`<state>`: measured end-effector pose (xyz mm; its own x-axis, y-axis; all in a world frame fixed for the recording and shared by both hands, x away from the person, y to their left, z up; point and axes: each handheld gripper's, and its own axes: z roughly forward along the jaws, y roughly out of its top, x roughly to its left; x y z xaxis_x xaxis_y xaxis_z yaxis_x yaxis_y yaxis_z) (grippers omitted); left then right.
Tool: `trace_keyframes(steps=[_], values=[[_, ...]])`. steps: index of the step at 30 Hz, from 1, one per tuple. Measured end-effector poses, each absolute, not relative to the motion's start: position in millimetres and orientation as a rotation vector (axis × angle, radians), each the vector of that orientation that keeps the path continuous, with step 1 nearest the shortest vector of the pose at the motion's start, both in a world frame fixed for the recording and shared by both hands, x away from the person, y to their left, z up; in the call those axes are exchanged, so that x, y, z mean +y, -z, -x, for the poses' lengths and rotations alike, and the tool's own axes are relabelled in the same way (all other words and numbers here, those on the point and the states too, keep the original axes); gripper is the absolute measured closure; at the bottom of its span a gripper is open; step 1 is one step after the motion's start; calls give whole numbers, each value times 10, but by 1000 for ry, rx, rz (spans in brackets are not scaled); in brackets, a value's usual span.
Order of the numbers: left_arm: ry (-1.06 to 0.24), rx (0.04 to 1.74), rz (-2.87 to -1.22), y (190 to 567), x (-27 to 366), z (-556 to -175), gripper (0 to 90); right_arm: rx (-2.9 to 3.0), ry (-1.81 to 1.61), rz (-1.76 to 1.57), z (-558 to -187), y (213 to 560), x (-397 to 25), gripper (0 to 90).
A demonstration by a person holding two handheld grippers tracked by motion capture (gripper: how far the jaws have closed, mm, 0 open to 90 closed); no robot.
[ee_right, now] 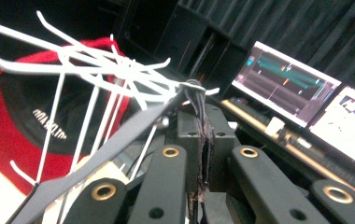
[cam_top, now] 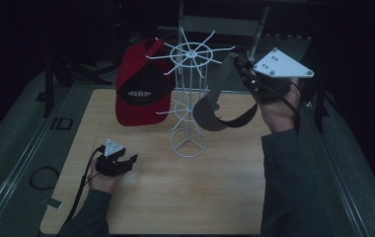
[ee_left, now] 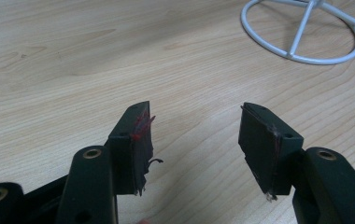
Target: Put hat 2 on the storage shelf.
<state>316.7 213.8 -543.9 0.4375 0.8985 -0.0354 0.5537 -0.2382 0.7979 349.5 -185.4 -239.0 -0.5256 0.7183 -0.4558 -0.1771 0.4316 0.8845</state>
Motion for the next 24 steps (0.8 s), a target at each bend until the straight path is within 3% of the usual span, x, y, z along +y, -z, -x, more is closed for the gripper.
trace_keyframes(steps=[11, 22, 24], values=[[-567, 1225, -1922, 5437, 2136, -3165, 448, 1853, -1223, -489, -3598, 2600, -1840, 859], [-562, 1228, -1919, 5440, 2134, -3165, 447, 1834, -1208, -591, -3629, 2749, -1980, 443], [-562, 1229, -1918, 5442, 2131, -3167, 447, 1822, -1213, -625, -3636, 2772, -2033, 403]])
